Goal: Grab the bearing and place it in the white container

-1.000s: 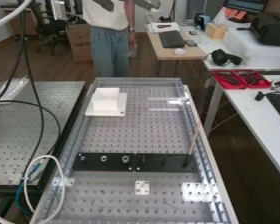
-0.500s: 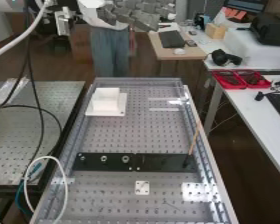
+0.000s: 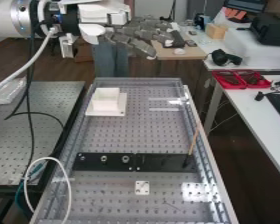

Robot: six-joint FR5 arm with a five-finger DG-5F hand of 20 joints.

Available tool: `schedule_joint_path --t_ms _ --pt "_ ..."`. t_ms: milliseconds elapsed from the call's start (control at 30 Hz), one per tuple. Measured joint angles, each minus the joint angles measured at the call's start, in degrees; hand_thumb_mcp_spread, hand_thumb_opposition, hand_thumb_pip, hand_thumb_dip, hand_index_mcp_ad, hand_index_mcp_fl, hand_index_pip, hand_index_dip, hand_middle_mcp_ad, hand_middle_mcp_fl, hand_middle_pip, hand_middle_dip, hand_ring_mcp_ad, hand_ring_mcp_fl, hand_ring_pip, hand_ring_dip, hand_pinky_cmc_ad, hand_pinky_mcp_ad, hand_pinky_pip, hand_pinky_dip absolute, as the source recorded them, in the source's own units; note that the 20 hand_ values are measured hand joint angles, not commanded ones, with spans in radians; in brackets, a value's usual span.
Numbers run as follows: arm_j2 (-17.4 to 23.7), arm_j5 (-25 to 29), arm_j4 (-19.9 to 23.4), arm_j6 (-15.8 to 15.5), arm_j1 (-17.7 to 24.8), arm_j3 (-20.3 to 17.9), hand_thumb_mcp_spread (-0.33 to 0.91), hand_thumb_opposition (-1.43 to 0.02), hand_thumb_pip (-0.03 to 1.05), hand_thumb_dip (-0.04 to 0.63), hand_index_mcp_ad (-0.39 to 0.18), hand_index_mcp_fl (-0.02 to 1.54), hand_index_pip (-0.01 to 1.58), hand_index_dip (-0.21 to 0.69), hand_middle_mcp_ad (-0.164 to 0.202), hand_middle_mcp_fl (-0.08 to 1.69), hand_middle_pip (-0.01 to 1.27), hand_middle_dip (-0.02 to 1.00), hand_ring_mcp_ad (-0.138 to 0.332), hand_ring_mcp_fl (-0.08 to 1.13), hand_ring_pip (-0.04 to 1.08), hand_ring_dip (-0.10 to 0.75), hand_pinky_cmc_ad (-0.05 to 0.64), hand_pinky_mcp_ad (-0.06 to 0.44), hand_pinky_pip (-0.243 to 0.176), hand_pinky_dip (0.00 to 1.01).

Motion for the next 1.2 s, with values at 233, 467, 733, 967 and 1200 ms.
schedule_joint_path --t_ms 233,467,733,967,1200 --pt "-0.7 4.19 3.12 1.1 -0.11 -3.28 0.27 -0.68 0.47 0.094 -0.024 0.09 0.1 0.154 0.073 0.19 0.13 0.19 0.155 0.02 0.11 0.065 0.368 0.311 -0.075 0.32" --pt "-1.86 5.38 7.06 0.62 -1.13 -6.69 0.29 -0.7 0.48 0.108 -0.045 0.09 0.13 0.124 0.072 0.18 0.12 0.19 0.157 0.02 0.11 0.068 0.367 0.311 -0.075 0.32" --pt "-3.72 -0.93 10.22 0.06 -5.8 -9.05 0.29 -0.7 0.48 0.126 -0.063 0.1 0.34 0.124 0.073 0.13 0.12 0.19 0.155 0.01 0.11 0.07 0.367 0.311 -0.075 0.32" --pt "-6.21 -9.65 12.63 -0.29 -11.65 -9.74 0.31 -0.71 0.53 0.154 -0.072 0.12 0.55 0.124 0.07 0.09 0.13 0.19 0.161 0.01 0.11 0.07 0.367 0.311 -0.075 0.31" --pt "-11.1 -17.93 14.56 -0.51 -16.93 -8.74 0.32 -0.73 0.53 0.161 -0.063 0.12 0.75 0.124 0.073 0.09 0.12 0.19 0.159 0.01 0.11 0.07 0.368 0.311 -0.075 0.32"
